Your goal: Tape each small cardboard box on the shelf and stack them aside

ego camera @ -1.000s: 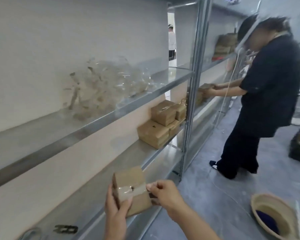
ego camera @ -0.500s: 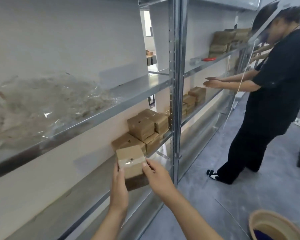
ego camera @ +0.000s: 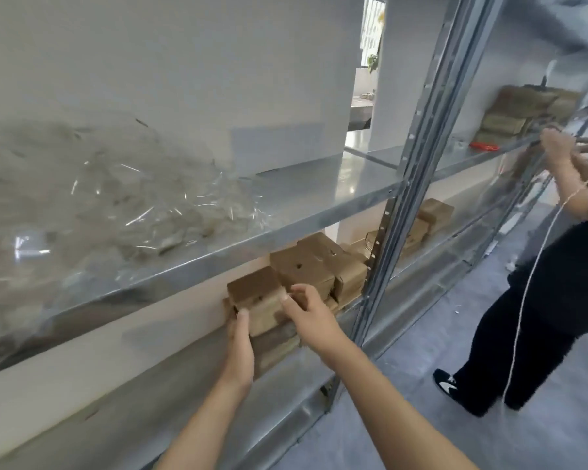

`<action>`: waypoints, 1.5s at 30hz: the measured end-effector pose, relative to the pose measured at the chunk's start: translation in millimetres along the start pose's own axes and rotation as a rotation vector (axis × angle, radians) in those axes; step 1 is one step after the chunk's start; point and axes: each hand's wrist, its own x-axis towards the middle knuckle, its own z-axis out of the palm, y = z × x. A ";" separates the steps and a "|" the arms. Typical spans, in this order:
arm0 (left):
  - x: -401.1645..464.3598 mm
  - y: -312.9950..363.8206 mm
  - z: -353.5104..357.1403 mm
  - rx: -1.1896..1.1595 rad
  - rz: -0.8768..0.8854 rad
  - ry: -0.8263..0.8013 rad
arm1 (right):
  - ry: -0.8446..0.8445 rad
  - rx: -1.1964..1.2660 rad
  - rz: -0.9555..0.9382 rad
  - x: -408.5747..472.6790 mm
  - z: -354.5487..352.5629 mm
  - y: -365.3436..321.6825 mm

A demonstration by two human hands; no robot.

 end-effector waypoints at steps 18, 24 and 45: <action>76.2 -44.5 11.1 0.186 -0.165 0.015 | -0.190 -0.110 0.054 92.2 -25.9 25.4; 53.9 2.3 19.5 -0.075 0.025 0.382 | -0.184 -0.091 -0.228 91.0 -61.5 21.9; -317.9 92.8 -206.7 -0.725 0.371 0.904 | -1.220 0.702 0.257 -135.1 226.0 -70.5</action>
